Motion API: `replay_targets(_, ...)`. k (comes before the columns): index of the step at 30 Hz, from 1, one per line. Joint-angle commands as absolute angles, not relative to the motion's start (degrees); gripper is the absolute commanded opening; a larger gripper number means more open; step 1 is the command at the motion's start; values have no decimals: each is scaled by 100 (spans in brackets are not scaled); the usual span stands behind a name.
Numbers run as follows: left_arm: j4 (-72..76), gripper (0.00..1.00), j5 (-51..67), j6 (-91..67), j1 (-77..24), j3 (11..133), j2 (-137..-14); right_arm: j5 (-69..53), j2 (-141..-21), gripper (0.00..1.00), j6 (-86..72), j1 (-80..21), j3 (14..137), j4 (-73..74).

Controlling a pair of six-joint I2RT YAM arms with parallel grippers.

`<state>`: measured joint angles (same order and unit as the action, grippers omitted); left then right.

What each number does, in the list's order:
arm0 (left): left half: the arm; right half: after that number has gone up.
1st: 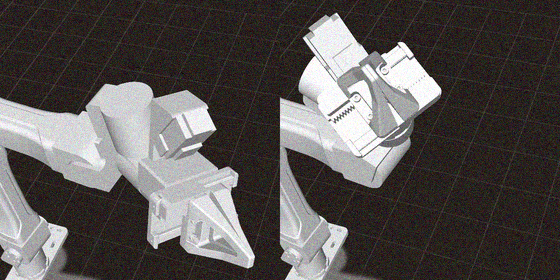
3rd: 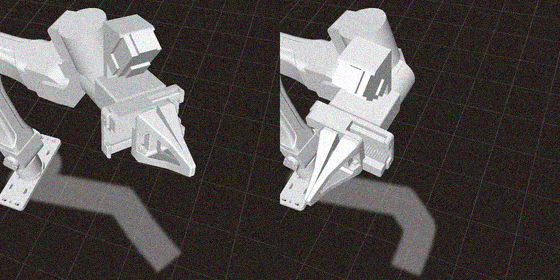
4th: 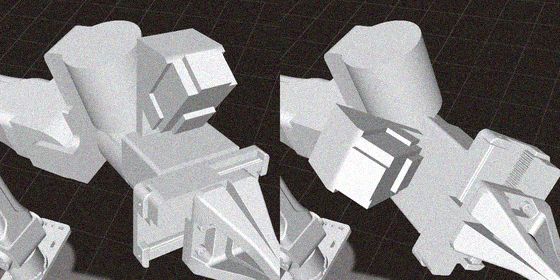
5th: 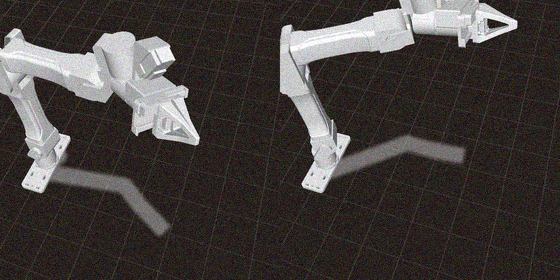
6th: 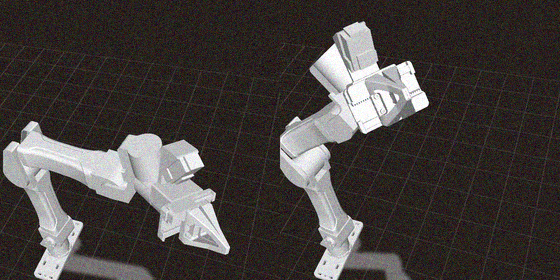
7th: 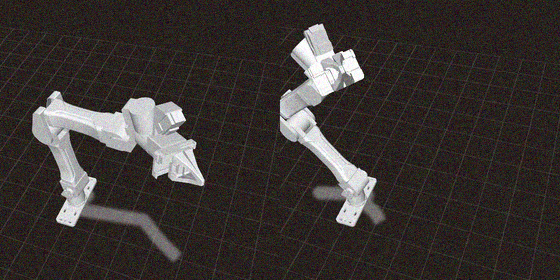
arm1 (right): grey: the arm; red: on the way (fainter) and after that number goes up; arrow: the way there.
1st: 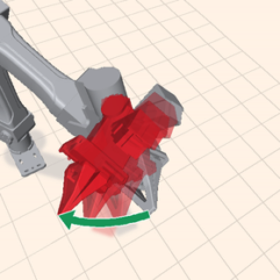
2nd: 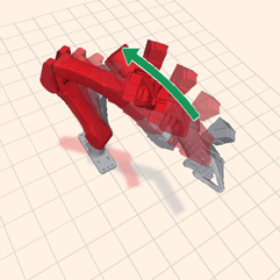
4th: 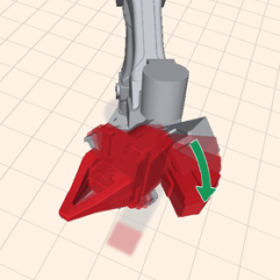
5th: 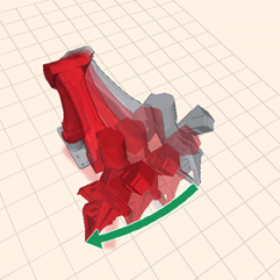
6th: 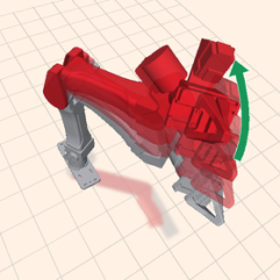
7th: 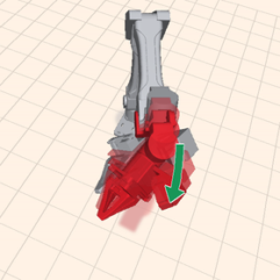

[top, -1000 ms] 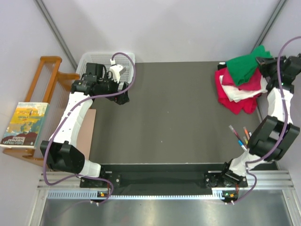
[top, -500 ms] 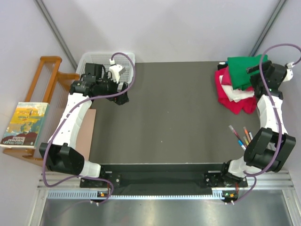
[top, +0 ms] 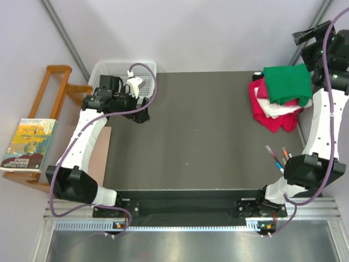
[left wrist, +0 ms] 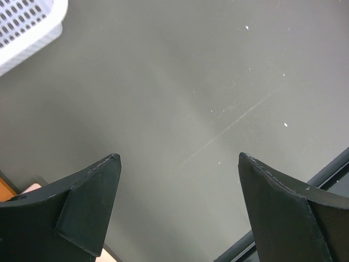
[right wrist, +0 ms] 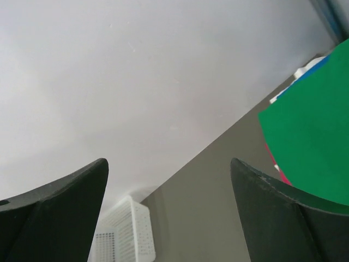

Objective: Fold and stack the t-shirts
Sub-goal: Neatly place the folded tshirt to the corner

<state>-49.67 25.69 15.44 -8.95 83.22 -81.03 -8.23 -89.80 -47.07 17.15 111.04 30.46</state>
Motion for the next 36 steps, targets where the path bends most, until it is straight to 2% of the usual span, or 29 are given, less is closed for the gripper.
replay_targets(1, -4720, 93, 2549, 1555, -914, 8174, -8059, -1773, -8852, 93, -5403, 1679, 9822, 2138)
replay_targets(3, -4720, 93, 2549, 1547, -914, 8113, -8103, -1889, -9181, 93, -5528, 1679, 9615, 1759)
replay_targets(7, -4598, 93, 2575, 1521, -914, 7955, -8121, -3231, -10580, 93, -5466, 1679, 10370, 1608)
replay_targets(11, -4500, 93, 2636, 1424, -914, 7901, -8165, -3506, -11327, 94, -5721, 1775, 10021, 794)
replay_targets(14, -4544, 93, 2628, 1459, -914, 7998, -8218, -3209, -11574, 93, -5565, 1881, 9793, 1081)
replay_targets(21, -4632, 93, 2610, 1529, -914, 8033, -8200, -2812, -11671, 93, -5370, 2092, 8368, 800)
replay_targets(25, -4667, 93, 2584, 1547, -914, 8059, -8156, -3128, -11830, 93, -5265, 2092, 8498, 861)
replay_targets(32, -4667, 93, 2540, 1477, -914, 8060, -8077, -4095, -11050, 95, -5555, 2048, 9175, 422)
replay_targets(36, -4632, 93, 2514, 1441, -923, 8060, -8016, -4341, -10311, 95, -5616, 2074, 8633, 107)
